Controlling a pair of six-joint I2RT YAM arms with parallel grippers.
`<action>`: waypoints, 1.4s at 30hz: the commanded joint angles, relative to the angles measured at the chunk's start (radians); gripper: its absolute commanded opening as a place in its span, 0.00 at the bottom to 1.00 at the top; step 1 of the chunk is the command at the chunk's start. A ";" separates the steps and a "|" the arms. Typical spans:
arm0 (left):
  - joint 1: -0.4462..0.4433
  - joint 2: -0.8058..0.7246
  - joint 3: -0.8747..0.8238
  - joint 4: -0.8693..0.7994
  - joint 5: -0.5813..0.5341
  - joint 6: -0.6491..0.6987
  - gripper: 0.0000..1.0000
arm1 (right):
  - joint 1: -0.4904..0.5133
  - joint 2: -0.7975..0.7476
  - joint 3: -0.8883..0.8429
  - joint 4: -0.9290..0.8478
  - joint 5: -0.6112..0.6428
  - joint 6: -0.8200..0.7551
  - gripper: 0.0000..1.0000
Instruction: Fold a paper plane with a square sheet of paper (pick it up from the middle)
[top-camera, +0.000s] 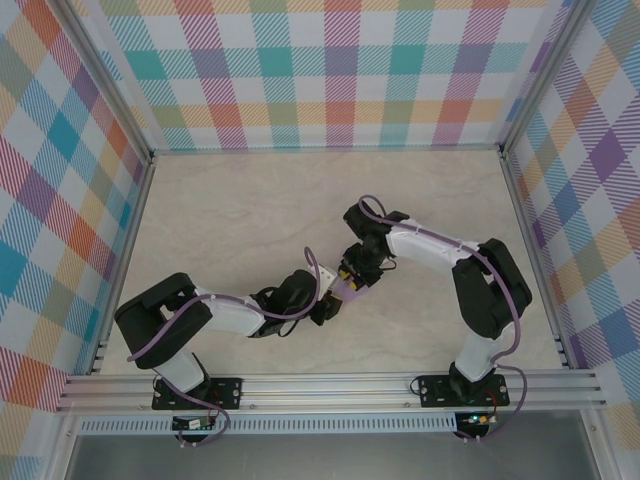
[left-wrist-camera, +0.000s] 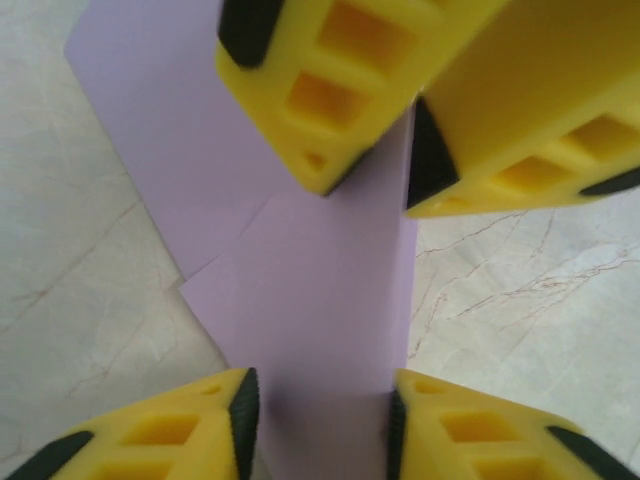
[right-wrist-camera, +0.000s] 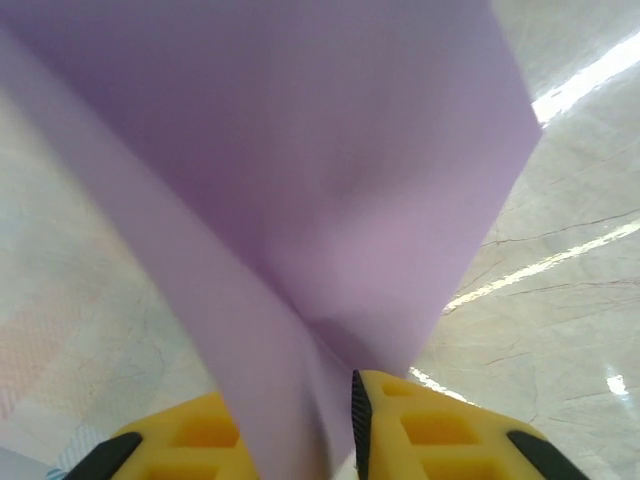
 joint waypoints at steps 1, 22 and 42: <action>-0.013 -0.008 -0.006 0.041 -0.030 0.054 0.32 | -0.026 -0.063 -0.021 -0.025 0.002 -0.005 0.28; -0.001 0.023 0.044 -0.010 0.117 0.086 0.14 | -0.161 -0.345 -0.249 0.189 -0.063 -0.563 0.68; 0.081 0.025 -0.046 0.151 0.190 -0.293 0.16 | -0.159 -0.252 -0.444 0.589 -0.278 -0.690 0.48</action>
